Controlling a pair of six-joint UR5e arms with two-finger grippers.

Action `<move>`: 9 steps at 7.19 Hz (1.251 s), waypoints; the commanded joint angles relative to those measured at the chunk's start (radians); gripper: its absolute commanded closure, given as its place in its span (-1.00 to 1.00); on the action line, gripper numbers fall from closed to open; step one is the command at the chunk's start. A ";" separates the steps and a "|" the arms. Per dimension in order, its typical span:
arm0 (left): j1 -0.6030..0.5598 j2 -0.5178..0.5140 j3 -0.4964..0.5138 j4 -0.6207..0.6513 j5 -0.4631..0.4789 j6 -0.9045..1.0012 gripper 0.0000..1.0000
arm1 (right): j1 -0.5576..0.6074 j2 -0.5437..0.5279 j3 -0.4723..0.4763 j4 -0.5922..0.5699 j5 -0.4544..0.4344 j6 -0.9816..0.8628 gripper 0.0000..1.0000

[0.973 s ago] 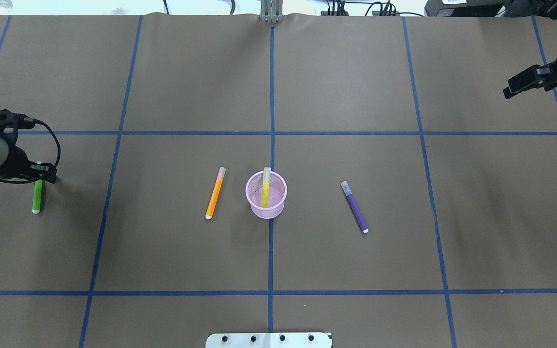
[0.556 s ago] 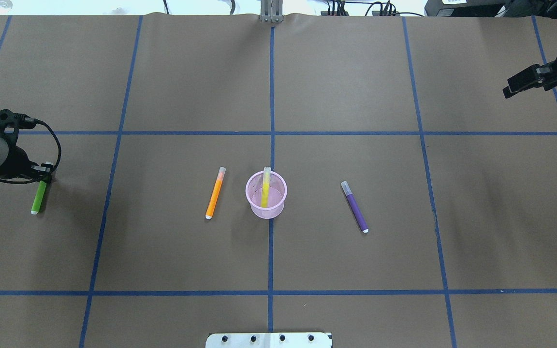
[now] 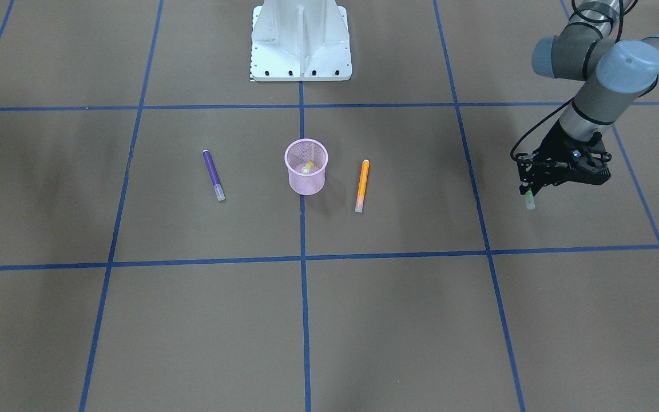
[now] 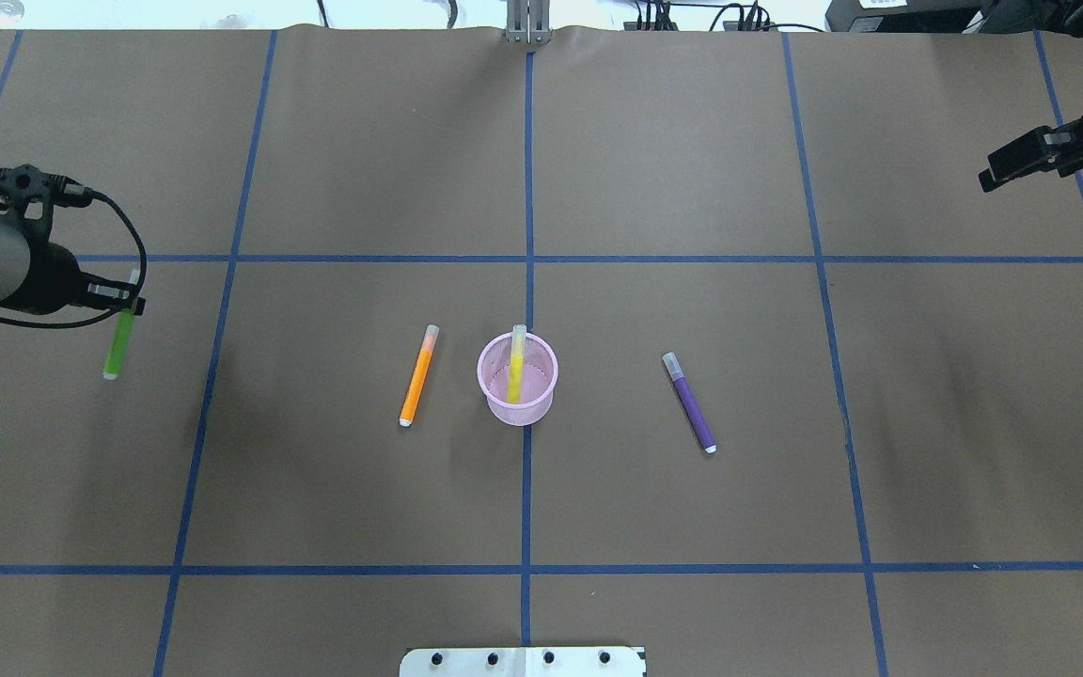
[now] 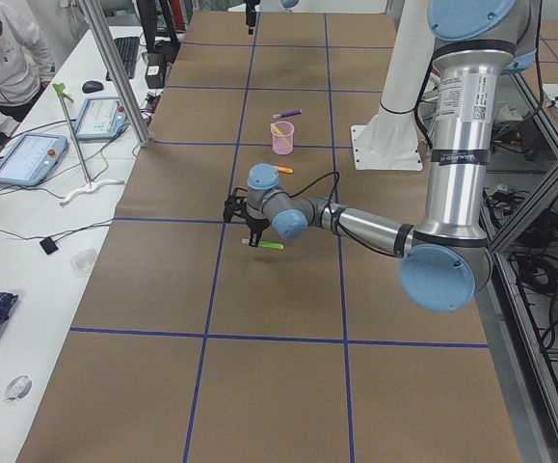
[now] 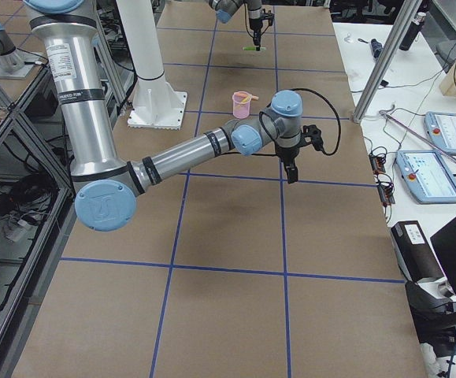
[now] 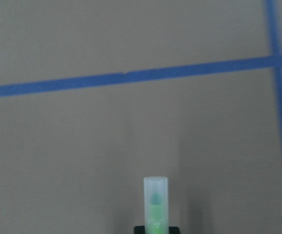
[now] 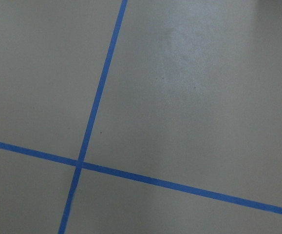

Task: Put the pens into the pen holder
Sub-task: 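Carry the green marker with the left gripper above the cup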

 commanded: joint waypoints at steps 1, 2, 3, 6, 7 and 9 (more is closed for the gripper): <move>0.008 -0.145 -0.050 -0.138 0.058 -0.019 1.00 | -0.002 0.011 0.023 0.021 -0.001 0.014 -1.00; 0.033 -0.200 -0.056 -0.154 0.058 -0.019 1.00 | -0.002 0.012 0.055 0.021 -0.001 0.014 -1.00; 0.099 -0.262 -0.050 -0.204 0.095 -0.030 1.00 | -0.006 0.020 0.075 0.022 0.001 -0.005 -1.00; 0.315 -0.382 -0.015 -0.402 0.323 -0.064 1.00 | -0.011 0.022 0.073 0.175 -0.007 -0.018 -0.98; 0.357 -0.397 0.042 -0.525 0.415 -0.058 1.00 | -0.011 0.010 0.070 0.209 -0.007 -0.018 -0.98; 0.428 -0.422 0.169 -0.754 0.553 0.072 1.00 | -0.011 0.009 0.070 0.210 -0.011 -0.018 -0.98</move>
